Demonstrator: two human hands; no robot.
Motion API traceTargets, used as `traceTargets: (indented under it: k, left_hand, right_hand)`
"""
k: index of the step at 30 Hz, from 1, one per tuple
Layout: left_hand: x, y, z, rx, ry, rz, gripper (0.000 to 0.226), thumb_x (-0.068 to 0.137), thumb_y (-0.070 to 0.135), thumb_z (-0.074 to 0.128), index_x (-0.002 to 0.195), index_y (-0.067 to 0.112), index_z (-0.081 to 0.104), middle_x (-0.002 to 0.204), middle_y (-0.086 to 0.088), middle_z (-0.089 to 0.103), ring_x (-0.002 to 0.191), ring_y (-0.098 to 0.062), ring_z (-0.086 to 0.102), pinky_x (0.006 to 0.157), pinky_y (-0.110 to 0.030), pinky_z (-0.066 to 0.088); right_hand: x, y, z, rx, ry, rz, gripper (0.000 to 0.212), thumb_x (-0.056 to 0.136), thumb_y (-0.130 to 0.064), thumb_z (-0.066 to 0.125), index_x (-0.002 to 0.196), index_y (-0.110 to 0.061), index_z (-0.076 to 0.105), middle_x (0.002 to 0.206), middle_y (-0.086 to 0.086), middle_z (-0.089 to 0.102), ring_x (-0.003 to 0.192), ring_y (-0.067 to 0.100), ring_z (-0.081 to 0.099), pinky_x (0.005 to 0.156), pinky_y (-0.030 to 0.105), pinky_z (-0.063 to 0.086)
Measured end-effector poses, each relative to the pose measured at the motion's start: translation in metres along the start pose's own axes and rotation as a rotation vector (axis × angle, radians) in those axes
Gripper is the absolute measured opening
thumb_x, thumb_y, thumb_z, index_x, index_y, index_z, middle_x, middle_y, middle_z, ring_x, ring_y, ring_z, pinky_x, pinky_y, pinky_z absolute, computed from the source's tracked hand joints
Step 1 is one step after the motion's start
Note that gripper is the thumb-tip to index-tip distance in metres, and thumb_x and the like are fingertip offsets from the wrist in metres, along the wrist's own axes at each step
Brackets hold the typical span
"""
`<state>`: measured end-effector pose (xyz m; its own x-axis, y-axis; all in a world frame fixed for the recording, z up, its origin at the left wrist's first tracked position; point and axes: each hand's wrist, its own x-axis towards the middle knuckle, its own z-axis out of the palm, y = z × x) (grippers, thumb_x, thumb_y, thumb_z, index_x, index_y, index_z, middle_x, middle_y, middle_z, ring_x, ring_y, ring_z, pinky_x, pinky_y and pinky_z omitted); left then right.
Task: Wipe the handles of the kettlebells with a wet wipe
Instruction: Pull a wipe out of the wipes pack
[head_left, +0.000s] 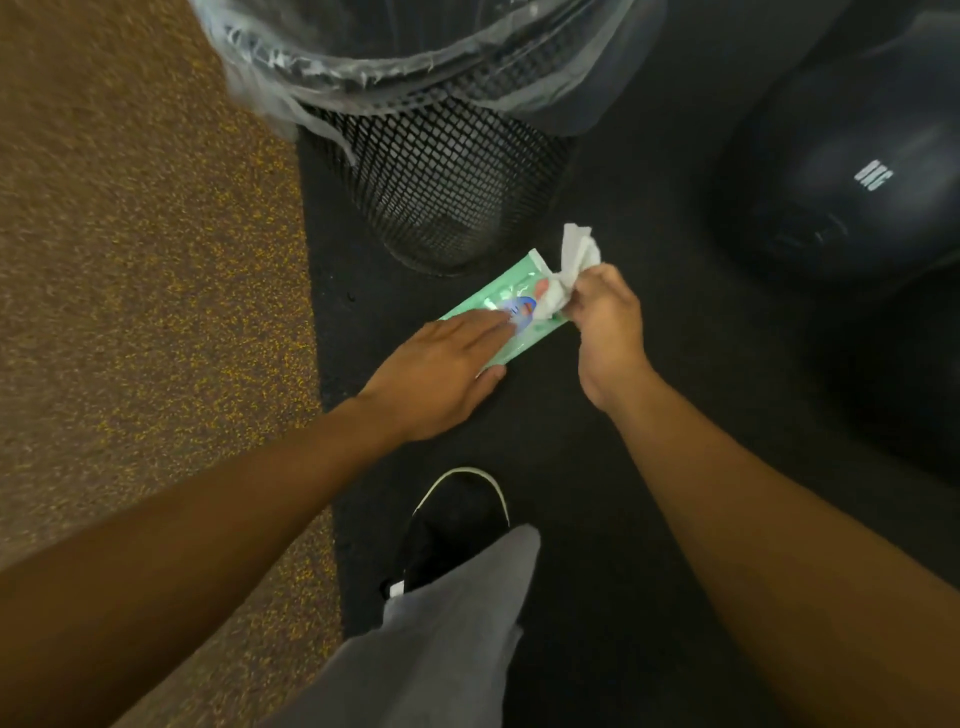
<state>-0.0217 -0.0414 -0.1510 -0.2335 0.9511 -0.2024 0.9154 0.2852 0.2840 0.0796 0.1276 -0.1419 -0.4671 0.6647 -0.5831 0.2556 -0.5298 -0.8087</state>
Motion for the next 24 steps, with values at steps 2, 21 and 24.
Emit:
traceTargets:
  k: [2,21,24]
  left_hand:
    - [0.008,0.003,-0.005,0.053,-0.103,-0.044,0.07,0.102,0.055,0.019,0.162,0.02,0.028,0.169,-0.003,0.025,0.151,-0.026,0.032,0.117,-0.047,0.036]
    - [0.053,0.056,-0.027,-0.352,0.254,-0.36,0.028,0.101,0.031,0.054,0.127,0.025,0.064,0.132,-0.002,0.056,0.119,-0.024,0.054,0.098,-0.041,0.044]
    - [0.074,0.078,-0.054,-0.801,0.275,-0.461,0.016,0.102,0.032,0.057,0.115,0.028,0.066,0.118,0.008,0.065,0.106,-0.008,0.065,0.094,-0.032,0.052]
  right_hand:
    - [-0.003,-0.007,-0.003,0.118,-0.015,0.03,0.027,0.103,-0.011,0.044,0.111,-0.013,0.07,0.093,0.008,0.077,0.096,0.02,0.074,0.105,0.04,0.056]
    - [-0.021,-0.033,-0.036,0.244,-0.04,0.025,0.014,0.109,-0.02,0.053,0.11,-0.027,0.064,0.114,0.005,0.078,0.103,0.023,0.077,0.097,0.046,0.061]
    - [-0.024,-0.037,-0.047,0.267,-0.026,-0.015,0.013,0.109,-0.021,0.052,0.116,-0.022,0.063,0.115,0.007,0.078,0.106,0.026,0.077,0.095,0.044,0.062]
